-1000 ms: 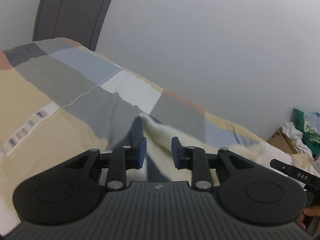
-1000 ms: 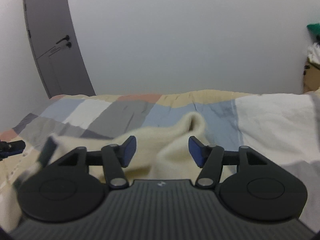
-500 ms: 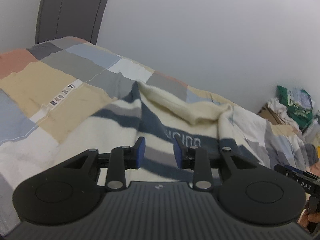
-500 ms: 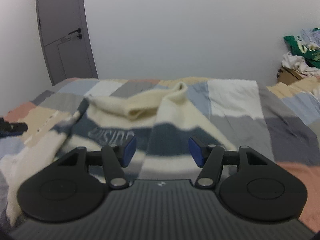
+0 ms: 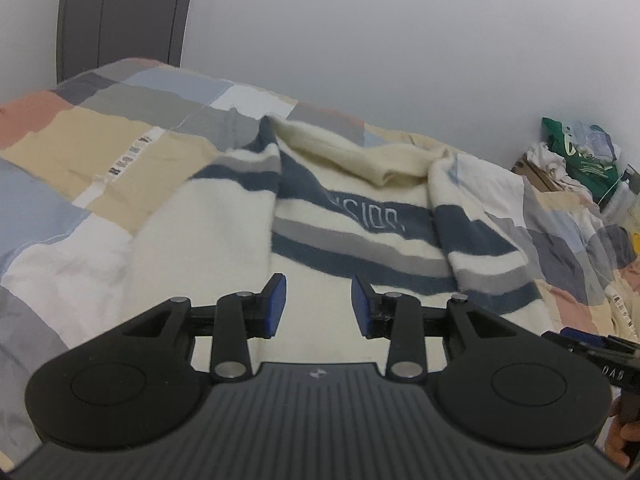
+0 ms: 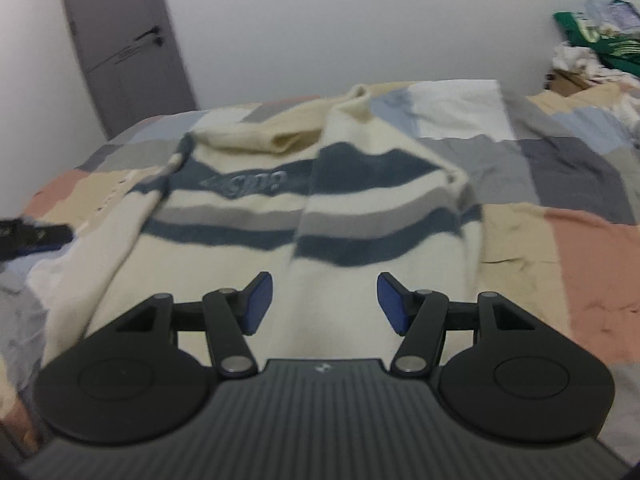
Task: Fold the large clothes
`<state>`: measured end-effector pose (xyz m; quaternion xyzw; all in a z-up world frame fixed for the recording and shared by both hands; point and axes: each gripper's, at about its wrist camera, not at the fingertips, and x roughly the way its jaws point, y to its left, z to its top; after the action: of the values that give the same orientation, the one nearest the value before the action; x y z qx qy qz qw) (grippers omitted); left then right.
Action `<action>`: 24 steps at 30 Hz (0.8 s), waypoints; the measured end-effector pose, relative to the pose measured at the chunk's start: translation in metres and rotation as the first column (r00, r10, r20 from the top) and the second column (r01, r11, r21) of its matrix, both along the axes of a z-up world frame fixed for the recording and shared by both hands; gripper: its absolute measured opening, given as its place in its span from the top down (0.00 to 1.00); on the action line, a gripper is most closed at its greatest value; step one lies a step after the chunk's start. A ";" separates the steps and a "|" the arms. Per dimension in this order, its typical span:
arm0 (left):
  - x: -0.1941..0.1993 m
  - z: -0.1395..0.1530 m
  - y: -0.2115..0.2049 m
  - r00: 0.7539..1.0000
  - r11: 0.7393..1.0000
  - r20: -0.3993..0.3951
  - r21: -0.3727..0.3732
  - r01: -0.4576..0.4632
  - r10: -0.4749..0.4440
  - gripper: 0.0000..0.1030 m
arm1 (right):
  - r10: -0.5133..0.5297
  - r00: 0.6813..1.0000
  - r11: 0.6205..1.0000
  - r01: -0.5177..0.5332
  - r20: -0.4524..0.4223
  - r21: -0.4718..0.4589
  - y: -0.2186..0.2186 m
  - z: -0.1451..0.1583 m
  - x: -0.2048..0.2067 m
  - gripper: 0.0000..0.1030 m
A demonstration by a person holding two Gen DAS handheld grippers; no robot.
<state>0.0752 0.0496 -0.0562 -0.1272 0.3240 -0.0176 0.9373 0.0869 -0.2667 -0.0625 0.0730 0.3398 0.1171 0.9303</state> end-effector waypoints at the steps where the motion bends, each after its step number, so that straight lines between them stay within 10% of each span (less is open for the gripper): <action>1: 0.003 -0.002 0.005 1.000 1.000 -0.013 -0.016 -0.006 0.006 0.60 | 0.006 1.000 1.000 -0.006 0.002 -0.010 0.003 0.000 0.000 0.42; 11: 0.037 -0.037 0.020 0.988 0.997 -0.155 -0.067 -0.022 0.012 0.60 | -0.063 0.996 0.998 0.062 -0.062 -0.015 0.001 -0.021 0.010 0.18; 24: 0.067 -0.079 0.001 0.968 0.968 -0.233 0.249 -0.033 0.092 0.60 | 0.110 0.981 0.978 -0.136 -0.161 -0.159 0.042 -0.065 0.013 0.23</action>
<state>0.1424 0.0504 -0.1351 -0.0229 0.4316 0.0676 0.8992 0.0999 -0.2242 -0.1278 -0.0191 0.4219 0.1394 0.8956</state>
